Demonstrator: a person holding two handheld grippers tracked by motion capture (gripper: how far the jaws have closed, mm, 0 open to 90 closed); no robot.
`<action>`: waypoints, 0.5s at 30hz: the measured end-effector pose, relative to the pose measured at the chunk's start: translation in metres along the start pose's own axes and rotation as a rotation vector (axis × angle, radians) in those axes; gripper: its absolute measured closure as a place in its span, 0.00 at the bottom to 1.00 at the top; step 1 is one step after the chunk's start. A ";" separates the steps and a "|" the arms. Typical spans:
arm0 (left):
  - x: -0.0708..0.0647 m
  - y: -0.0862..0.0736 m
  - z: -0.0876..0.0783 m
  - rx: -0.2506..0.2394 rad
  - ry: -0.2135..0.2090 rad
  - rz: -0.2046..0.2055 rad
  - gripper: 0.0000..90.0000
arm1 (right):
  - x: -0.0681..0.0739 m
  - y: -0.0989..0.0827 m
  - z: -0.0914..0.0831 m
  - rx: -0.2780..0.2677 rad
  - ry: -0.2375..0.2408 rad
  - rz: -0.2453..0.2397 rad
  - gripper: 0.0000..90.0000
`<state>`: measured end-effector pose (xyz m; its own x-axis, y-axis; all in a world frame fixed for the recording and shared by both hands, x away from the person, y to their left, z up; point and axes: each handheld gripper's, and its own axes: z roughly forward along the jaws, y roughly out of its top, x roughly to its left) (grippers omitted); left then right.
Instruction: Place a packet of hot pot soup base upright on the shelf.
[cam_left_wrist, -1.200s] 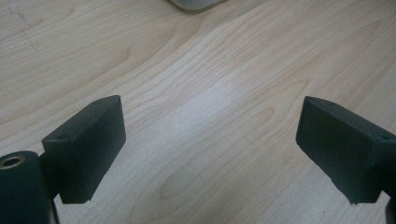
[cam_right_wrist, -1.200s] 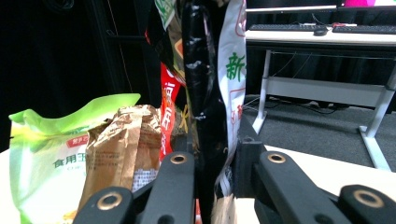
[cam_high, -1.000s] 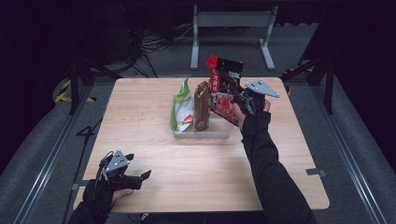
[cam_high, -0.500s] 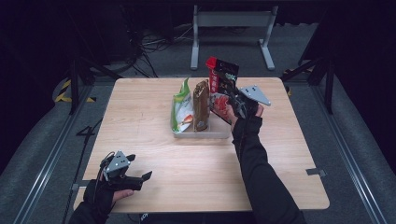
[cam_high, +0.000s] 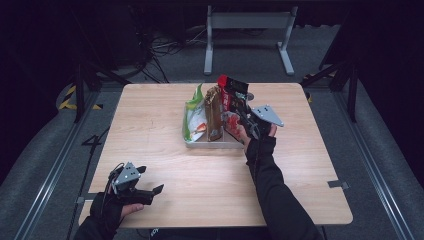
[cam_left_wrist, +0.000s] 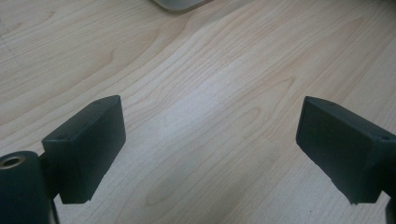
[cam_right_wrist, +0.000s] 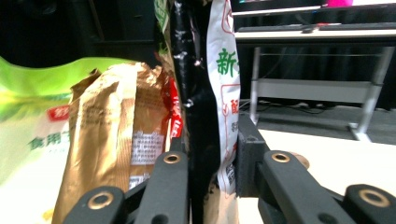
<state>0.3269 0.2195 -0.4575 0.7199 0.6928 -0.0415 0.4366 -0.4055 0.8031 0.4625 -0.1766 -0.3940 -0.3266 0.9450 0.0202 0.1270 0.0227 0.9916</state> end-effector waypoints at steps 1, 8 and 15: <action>0.000 0.000 0.000 0.001 0.002 0.000 0.10 | -0.002 0.000 0.000 0.009 0.006 -0.007 0.86; -0.001 -0.001 0.001 0.015 -0.004 -0.002 0.10 | -0.010 0.004 -0.006 0.099 0.101 -0.072 0.73; -0.001 0.000 0.003 0.023 -0.002 0.003 0.10 | -0.024 0.003 -0.011 0.231 0.224 -0.131 0.57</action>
<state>0.3272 0.2174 -0.4593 0.7224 0.6903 -0.0409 0.4471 -0.4212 0.7891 0.4608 -0.2024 -0.3900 -0.5485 0.8345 -0.0529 0.2706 0.2370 0.9330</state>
